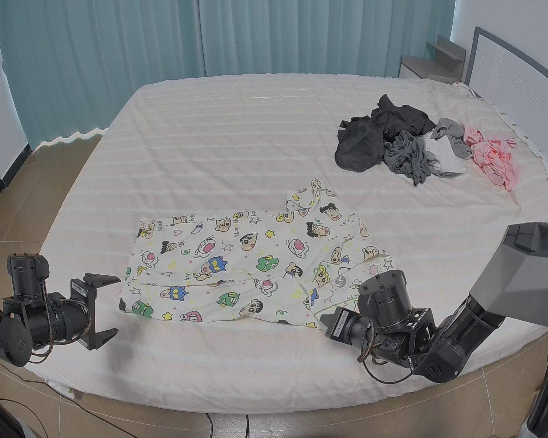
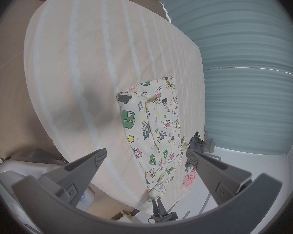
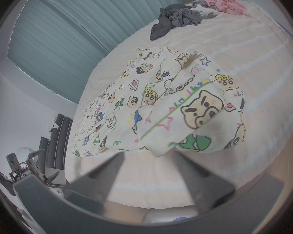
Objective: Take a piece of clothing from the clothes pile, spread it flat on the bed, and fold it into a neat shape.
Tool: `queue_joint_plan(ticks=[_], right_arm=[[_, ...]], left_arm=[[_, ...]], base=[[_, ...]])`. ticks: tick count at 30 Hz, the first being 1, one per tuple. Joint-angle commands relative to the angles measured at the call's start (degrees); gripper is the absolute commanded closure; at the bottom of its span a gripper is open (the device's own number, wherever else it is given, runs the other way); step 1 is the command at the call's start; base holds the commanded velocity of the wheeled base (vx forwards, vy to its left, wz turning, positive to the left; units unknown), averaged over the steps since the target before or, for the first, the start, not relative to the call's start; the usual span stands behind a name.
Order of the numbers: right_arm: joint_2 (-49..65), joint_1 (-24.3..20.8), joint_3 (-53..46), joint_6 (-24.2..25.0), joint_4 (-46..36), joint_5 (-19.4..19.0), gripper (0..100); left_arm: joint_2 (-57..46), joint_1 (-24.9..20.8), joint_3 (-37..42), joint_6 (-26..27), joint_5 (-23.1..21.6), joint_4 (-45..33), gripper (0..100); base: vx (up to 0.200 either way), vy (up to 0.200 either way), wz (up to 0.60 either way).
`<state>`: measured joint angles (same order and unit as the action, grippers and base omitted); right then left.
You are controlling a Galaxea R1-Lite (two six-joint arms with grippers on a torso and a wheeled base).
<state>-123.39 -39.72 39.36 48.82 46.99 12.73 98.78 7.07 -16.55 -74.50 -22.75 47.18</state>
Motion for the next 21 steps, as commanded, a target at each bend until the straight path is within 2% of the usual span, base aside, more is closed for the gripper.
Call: queue_joint_plan(ticks=[1, 7, 12, 14, 17, 18, 19, 21], right_arm=[[-0.3, -0.5, 0.0, 0.6, 0.6, -0.5, 0], [6.2, 0.3, -3.5, 1.0, 2.7, -3.3, 0], [11.4, 7.2, -7.0, 0.1, 3.1, -8.4, 0], [12.0, 11.6, -8.3, -2.1, 3.6, -13.5, 0], [11.9, 17.6, -11.3, -8.0, 4.8, -24.4, 0], [11.9, 18.4, -11.6, -8.4, 4.9, -25.8, 0], [11.2, 20.0, -12.3, -9.1, 6.0, -29.1, 0], [9.1, 21.1, -12.4, -9.4, 7.0, -29.7, 0]], left_arm=[[0.9, 0.0, -0.1, 0.0, 0.0, 0.0, 0], [1.0, 0.0, -0.1, 0.0, 0.1, 0.0, 0], [1.0, 0.0, 0.1, 0.1, 0.0, 0.0, 0], [0.9, 0.0, 0.5, 0.0, -0.2, 0.1, 0], [1.0, 0.0, 0.6, -0.6, -1.9, 0.9, 0], [1.1, 0.0, 0.7, -0.6, -2.3, 1.2, 0], [1.5, 0.0, 1.5, -0.6, -3.6, 2.0, 0], [2.2, 0.0, 2.4, -0.5, -5.1, 4.1, 0]], base=[[0.0, 0.0, 0.0], [0.0, 0.0, 0.0], [0.0, 0.0, 0.0], [0.0, 0.0, 0.0], [0.0, 0.0, 0.0], [0.0, 0.0, 0.0], [0.0, 0.0, 0.0], [0.0, 0.0, 0.0]])
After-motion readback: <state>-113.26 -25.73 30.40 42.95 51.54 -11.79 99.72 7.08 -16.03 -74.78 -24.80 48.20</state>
